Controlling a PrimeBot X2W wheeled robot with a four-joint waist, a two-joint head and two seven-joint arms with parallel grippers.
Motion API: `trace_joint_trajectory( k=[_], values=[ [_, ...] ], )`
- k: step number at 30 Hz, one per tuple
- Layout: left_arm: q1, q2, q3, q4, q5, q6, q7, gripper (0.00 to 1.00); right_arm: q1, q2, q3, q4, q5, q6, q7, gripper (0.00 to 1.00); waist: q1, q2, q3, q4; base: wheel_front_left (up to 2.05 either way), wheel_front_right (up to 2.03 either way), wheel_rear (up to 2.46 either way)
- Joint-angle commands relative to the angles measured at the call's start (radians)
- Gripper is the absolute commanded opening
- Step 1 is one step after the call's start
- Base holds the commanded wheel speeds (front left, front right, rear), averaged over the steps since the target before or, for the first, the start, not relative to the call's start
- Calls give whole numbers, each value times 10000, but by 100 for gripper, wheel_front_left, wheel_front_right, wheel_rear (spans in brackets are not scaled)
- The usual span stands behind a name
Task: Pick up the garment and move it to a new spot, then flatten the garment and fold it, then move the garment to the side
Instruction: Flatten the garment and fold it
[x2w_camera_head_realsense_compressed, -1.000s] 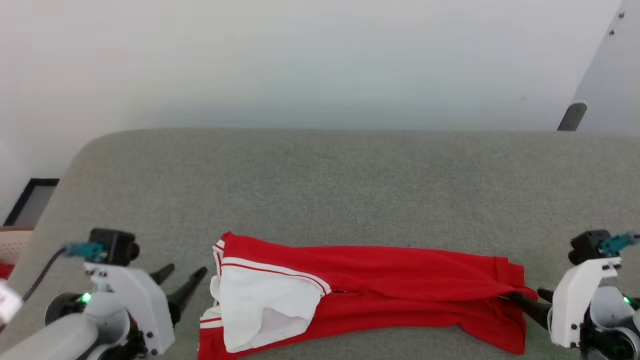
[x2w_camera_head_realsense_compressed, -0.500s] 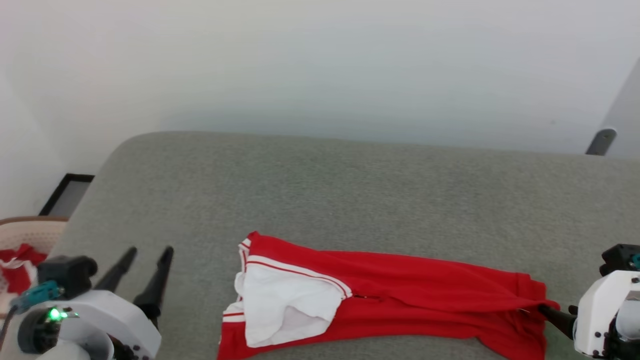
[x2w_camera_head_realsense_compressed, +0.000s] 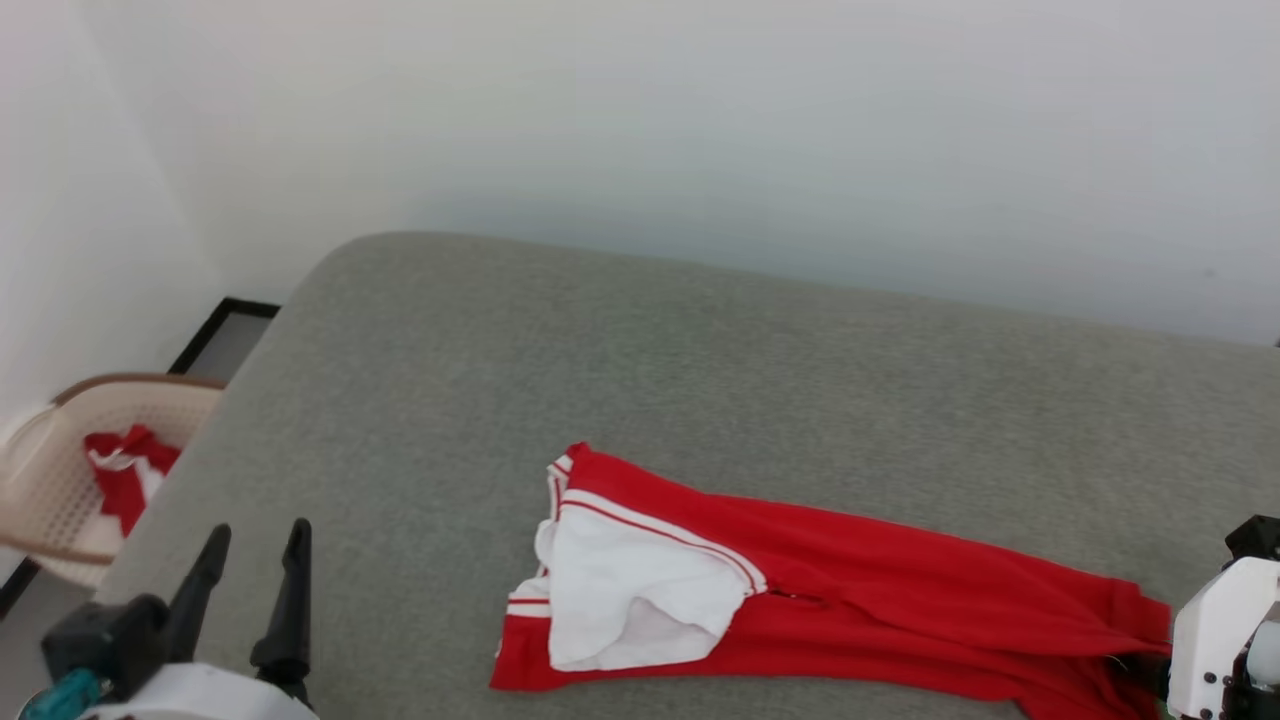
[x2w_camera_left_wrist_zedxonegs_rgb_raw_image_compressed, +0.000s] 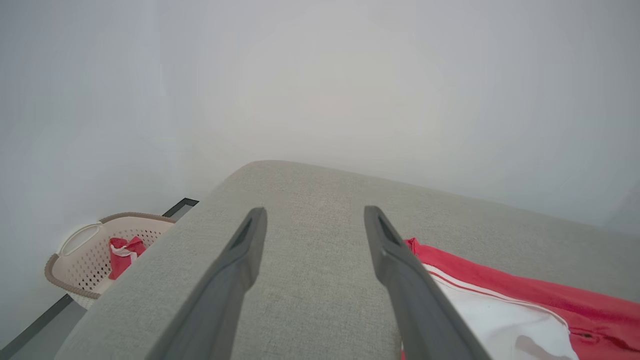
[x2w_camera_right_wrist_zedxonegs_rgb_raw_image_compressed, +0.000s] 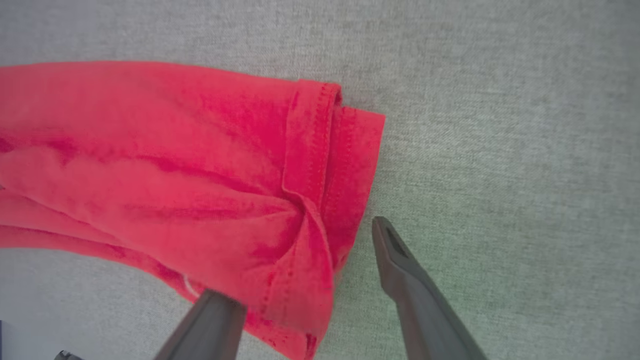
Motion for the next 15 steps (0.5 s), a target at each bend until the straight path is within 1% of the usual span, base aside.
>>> trace_joint_trajectory(
  k=[1,8,12,13,14,15],
  values=[
    [164,-138,219,-6,244,-84,-5,100,-146,69,-49,113,-160,-11,42,100,0,0,100,238,0,0,0],
    [557,-1137,1102,257,1135,-529,-1,100,-521,275,-186,1175,-649,-11,143,100,0,0,341,627,0,0,0],
    [615,-1652,1489,311,1562,-770,-1,100,-712,452,-44,1712,-777,-11,230,100,0,0,493,766,0,0,0],
    [654,-1756,1553,336,1673,-826,0,100,-757,482,61,1770,-755,-11,219,45,0,0,536,789,0,0,0],
    [682,-1861,1629,371,1774,-895,0,100,-791,509,142,1810,-699,-8,194,4,0,0,565,806,0,0,0],
    [670,-2002,1758,369,1847,-946,0,100,-813,553,254,1841,-607,-4,247,0,0,0,587,829,0,0,0]
  ],
)
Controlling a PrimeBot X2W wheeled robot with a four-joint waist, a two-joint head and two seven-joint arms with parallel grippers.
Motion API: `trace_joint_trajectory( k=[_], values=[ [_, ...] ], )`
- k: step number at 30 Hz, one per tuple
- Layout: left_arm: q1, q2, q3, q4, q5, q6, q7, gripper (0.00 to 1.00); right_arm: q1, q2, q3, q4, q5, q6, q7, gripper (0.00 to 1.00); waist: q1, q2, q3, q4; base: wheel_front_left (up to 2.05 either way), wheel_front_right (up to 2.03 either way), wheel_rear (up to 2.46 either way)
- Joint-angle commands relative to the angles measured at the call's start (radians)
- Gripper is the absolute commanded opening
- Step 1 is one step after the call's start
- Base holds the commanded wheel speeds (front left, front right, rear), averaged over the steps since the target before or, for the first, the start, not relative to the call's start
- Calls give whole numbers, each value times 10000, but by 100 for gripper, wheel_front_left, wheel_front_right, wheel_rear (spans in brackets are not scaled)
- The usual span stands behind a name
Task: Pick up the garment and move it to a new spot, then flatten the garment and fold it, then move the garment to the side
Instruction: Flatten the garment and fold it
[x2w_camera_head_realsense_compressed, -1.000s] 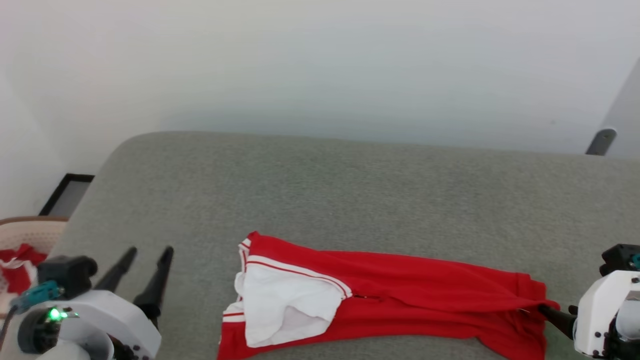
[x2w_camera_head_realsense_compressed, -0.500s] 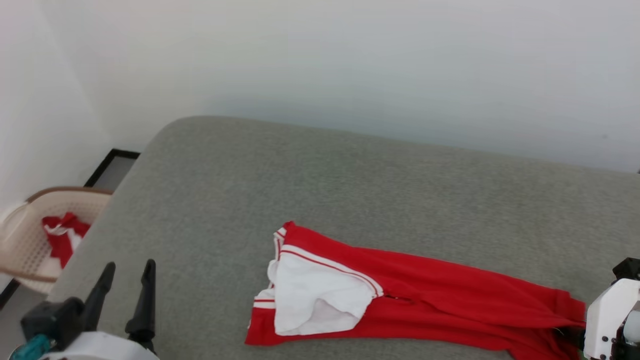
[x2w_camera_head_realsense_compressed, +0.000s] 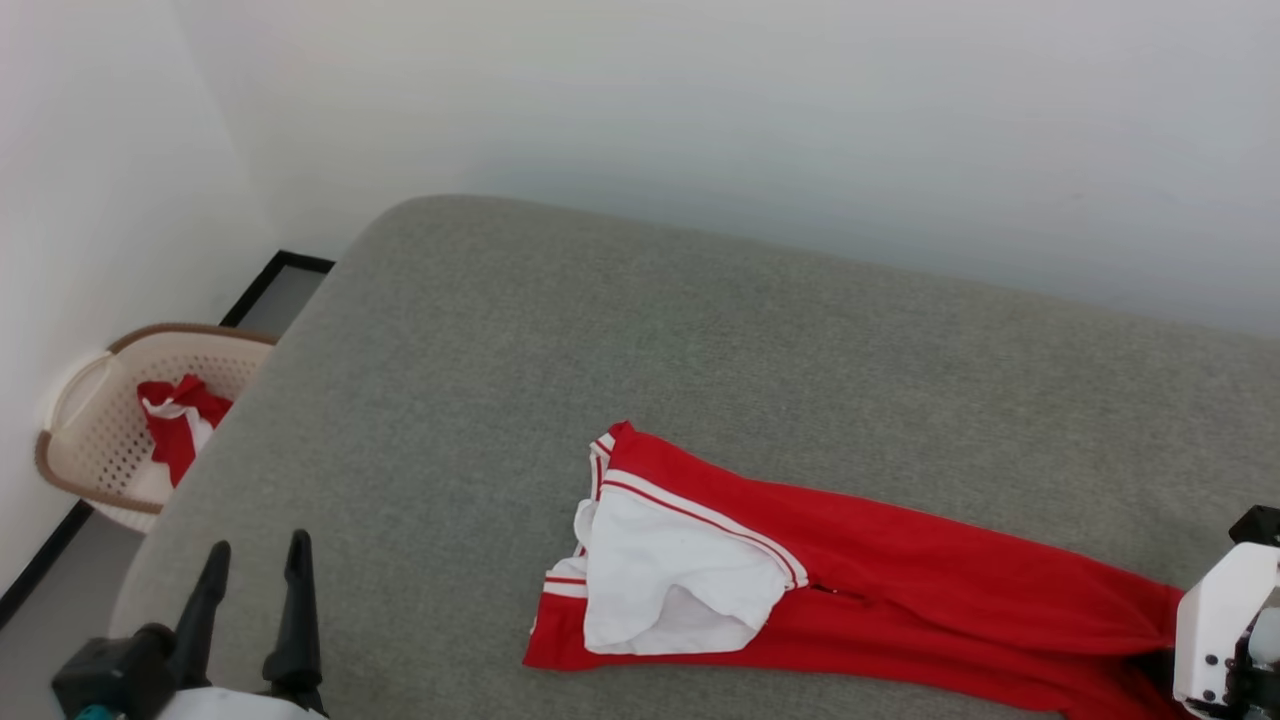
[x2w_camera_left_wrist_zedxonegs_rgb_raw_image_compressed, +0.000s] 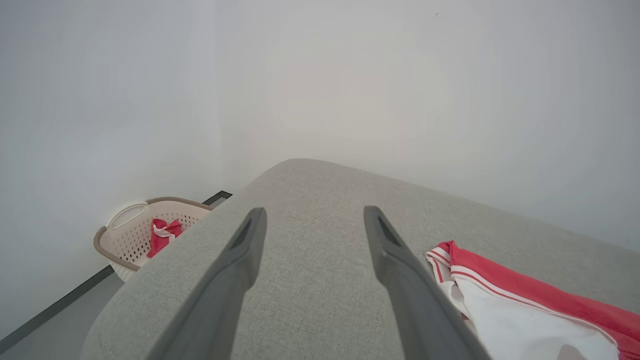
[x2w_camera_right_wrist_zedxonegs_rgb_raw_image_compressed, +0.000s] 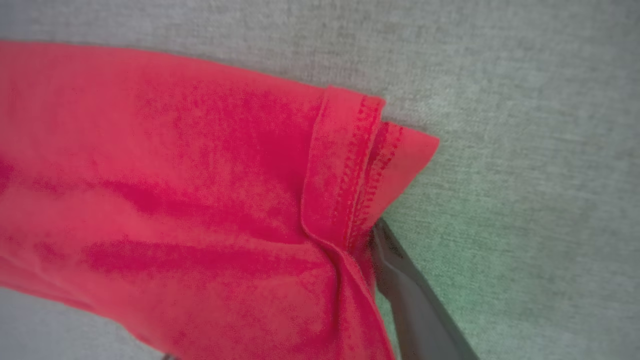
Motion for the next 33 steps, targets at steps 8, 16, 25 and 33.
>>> trace_joint_trajectory(
  k=[8,16,25,33],
  values=[
    [311,-765,900,111,548,-533,6,100,132,5,684,33,883,6,153,0,0,0,68,52,0,0,0],
    [403,-1226,1372,175,871,-898,6,100,77,-895,920,-367,1390,-5,-158,0,0,0,29,-200,0,0,0],
    [386,-1493,1536,367,1155,-1218,5,100,-267,-1937,958,1,1299,-3,-769,0,0,0,-39,-565,0,0,0],
    [498,-1560,1545,517,1216,-1324,5,100,-278,-2215,1153,116,1522,-3,-824,0,0,0,-266,-909,0,0,0]
  ],
)
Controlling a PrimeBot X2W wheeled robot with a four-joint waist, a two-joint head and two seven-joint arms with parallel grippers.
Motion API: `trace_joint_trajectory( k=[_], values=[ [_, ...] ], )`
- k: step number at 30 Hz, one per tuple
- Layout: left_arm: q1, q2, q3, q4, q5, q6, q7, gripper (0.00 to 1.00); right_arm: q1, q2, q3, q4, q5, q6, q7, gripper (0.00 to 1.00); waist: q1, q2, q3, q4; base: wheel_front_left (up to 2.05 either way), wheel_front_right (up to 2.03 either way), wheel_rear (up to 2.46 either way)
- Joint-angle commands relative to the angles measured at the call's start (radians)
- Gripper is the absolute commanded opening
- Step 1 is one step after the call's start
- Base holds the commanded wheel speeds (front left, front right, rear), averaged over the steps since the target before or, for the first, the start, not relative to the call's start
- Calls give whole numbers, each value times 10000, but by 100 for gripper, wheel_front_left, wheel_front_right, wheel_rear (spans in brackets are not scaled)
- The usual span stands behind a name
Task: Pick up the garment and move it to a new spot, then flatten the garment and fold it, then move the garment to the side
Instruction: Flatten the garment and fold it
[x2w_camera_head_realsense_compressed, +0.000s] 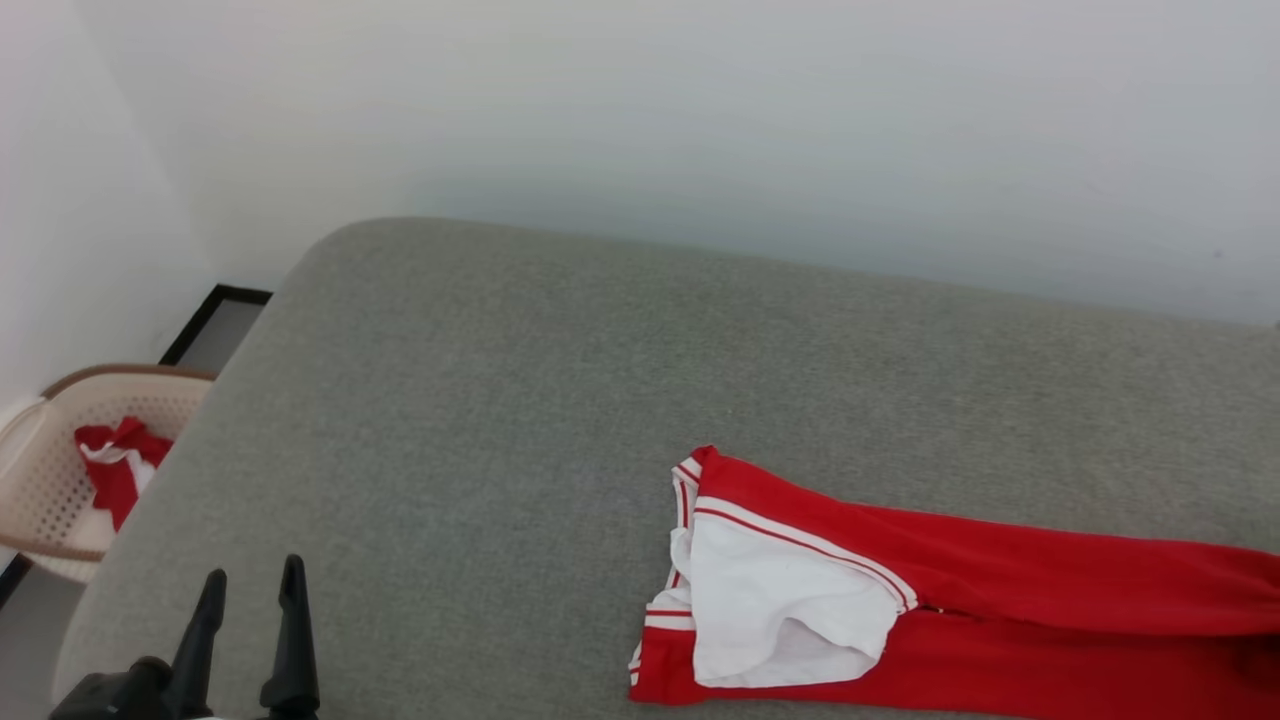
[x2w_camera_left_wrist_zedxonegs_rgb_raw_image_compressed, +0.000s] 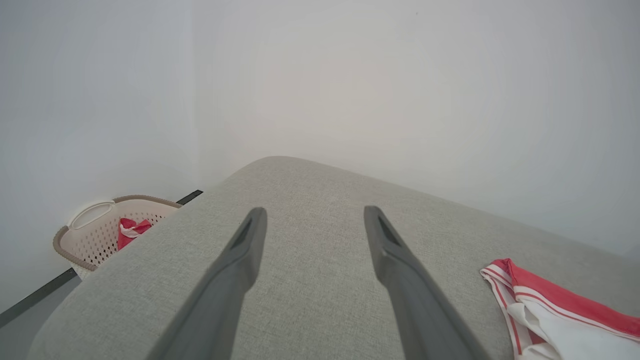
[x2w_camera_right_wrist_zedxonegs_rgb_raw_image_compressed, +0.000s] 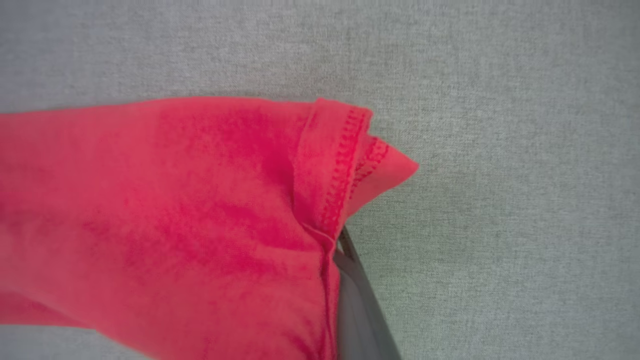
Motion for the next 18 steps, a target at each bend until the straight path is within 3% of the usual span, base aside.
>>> trace_joint_trajectory(
  k=[1,9,18],
  values=[
    [121,-13,21,25,51,-48,7,100,46,-6,48,-70,63,-15,11,0,0,-1,-85,-98,0,0,0],
    [227,8,-41,60,-23,26,52,100,215,482,181,-1453,1314,-13,558,0,0,-1,-351,-324,0,0,0],
    [130,-86,-287,82,-78,-40,153,100,-56,2046,511,-2702,1325,-13,805,0,0,-1,-521,-117,0,0,0]
  ],
)
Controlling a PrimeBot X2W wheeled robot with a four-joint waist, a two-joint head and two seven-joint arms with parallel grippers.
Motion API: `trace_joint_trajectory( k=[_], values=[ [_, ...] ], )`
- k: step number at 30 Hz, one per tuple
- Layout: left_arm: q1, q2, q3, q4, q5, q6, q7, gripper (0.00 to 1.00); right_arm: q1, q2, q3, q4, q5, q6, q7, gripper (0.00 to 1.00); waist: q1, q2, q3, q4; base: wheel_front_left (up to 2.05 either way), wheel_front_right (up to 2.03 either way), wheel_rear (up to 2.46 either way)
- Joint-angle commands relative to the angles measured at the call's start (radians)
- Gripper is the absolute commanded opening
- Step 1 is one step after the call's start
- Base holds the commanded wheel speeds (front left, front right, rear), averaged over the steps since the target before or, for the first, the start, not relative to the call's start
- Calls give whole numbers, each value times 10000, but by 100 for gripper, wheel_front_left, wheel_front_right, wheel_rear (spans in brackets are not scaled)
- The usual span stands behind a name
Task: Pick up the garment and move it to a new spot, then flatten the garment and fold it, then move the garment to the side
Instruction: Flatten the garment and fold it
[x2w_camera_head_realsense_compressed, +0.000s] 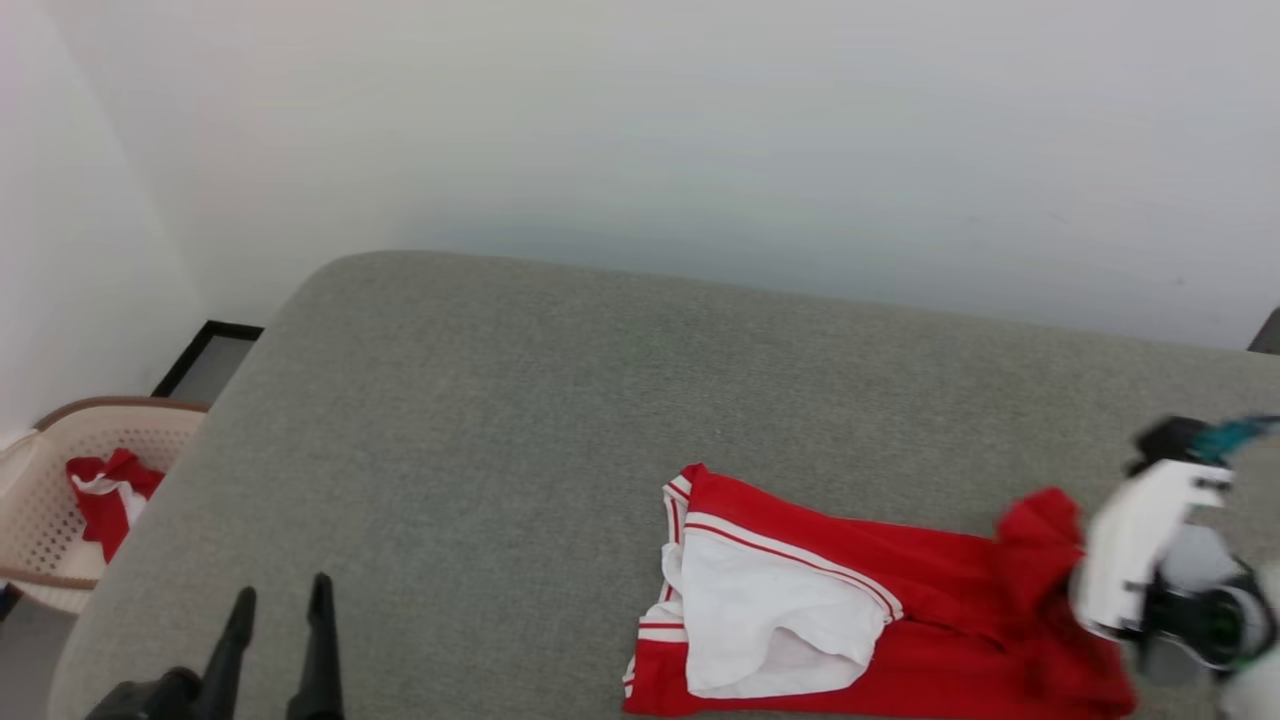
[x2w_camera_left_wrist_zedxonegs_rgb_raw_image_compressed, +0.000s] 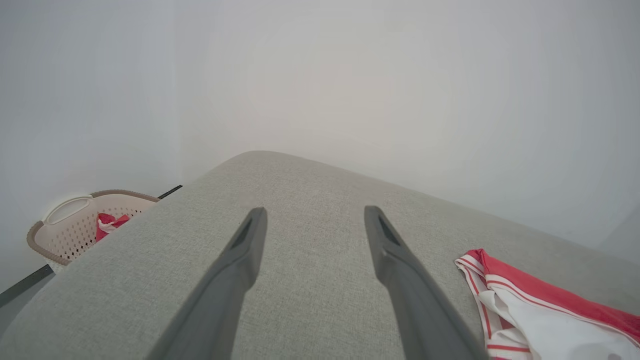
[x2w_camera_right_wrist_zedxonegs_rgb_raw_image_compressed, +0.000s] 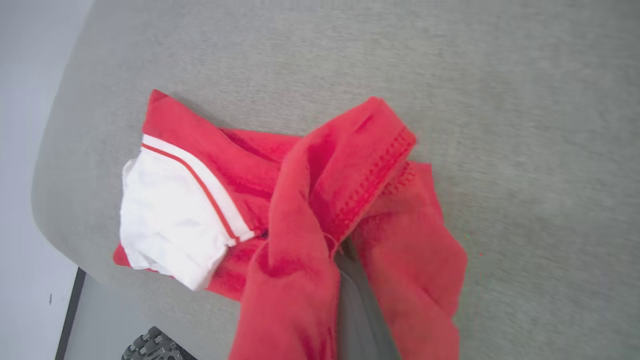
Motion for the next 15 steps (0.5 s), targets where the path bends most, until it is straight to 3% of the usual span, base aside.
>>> trace_joint_trajectory(
  k=[1,10,15],
  values=[
    [-70,-16,-29,7,-5,-40,-2,100,-136,162,-21,-43,-100,-11,-58,0,0,0,-18,110,0,0,0],
    [-569,-204,-526,284,50,-275,90,100,-810,2115,72,656,-1317,-10,-527,0,0,0,65,915,0,0,0],
    [-812,-289,-721,506,57,-389,100,100,-1104,2748,142,1320,-1962,-10,-851,0,0,0,131,1370,0,0,0]
  ],
)
